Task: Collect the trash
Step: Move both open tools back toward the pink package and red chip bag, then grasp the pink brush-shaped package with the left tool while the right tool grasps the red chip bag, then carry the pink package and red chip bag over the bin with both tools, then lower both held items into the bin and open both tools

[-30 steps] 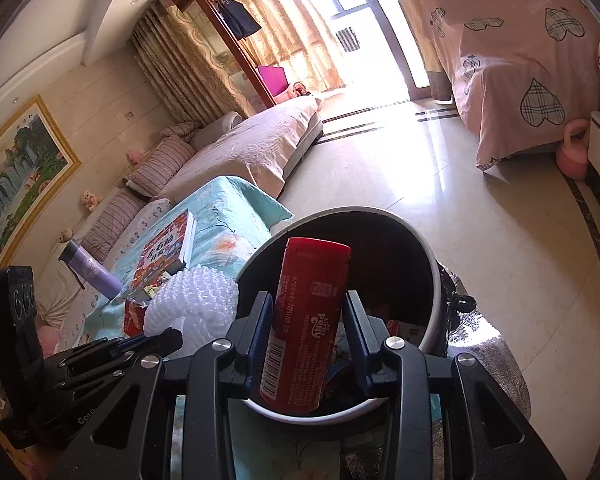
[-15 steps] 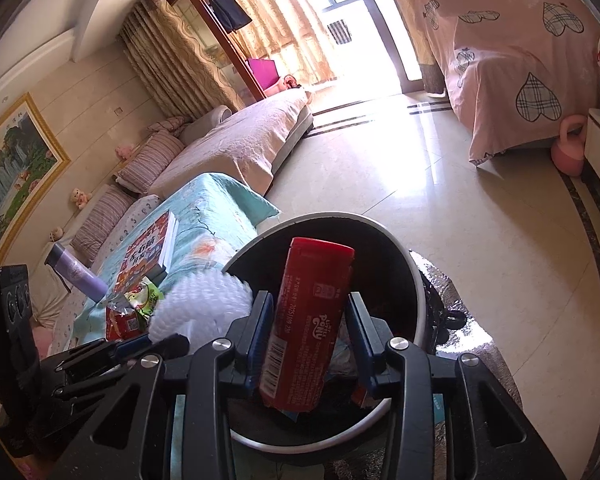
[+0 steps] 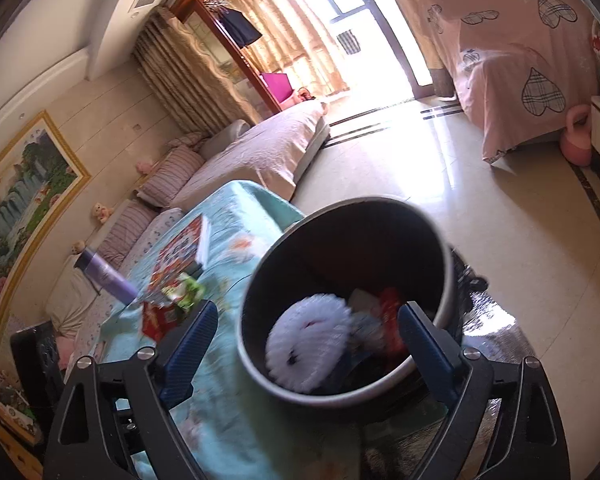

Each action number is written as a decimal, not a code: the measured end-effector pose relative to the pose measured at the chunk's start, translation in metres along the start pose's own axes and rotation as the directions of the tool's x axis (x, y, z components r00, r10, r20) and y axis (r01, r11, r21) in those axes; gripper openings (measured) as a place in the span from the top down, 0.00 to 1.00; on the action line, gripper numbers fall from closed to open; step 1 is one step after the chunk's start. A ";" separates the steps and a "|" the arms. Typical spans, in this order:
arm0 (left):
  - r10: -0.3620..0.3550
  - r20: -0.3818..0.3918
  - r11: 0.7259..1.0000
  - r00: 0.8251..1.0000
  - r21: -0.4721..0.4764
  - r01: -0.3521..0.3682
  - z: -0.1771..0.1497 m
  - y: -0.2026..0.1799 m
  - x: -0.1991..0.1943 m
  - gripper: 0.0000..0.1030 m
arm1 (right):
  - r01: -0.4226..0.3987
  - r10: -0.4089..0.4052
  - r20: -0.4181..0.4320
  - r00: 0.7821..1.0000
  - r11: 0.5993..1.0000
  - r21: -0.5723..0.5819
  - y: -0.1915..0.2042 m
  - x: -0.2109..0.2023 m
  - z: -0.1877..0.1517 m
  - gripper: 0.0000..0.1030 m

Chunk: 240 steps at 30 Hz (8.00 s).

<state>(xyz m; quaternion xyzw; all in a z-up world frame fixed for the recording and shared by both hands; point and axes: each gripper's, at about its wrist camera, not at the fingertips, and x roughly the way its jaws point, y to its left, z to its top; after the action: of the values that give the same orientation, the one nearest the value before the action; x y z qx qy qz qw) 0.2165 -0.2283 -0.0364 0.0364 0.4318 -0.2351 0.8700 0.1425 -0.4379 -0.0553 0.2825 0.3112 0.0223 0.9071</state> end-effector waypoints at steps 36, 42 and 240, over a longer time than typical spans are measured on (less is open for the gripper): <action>0.165 -0.035 0.983 0.986 -0.074 -0.167 -0.033 0.150 -0.015 0.22 | -0.125 0.111 -0.193 0.975 0.990 -0.064 0.116 0.065 -0.069 0.07; 0.191 -0.047 0.981 0.980 0.028 -0.190 -0.026 0.139 0.010 0.52 | -0.128 0.111 -0.211 0.971 0.990 -0.065 0.126 0.082 -0.065 0.08; 0.042 -0.019 0.981 0.999 0.189 -0.038 0.087 -0.090 0.061 0.50 | 0.160 -0.169 -0.086 0.982 0.982 -0.097 -0.029 0.024 0.033 0.67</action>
<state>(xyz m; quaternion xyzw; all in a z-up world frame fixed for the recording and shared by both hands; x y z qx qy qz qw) 0.2725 -0.3542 -0.0163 0.1302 0.4166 -0.2570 0.8622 0.1765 -0.4736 -0.0627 0.2132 0.3743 -0.0257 0.9021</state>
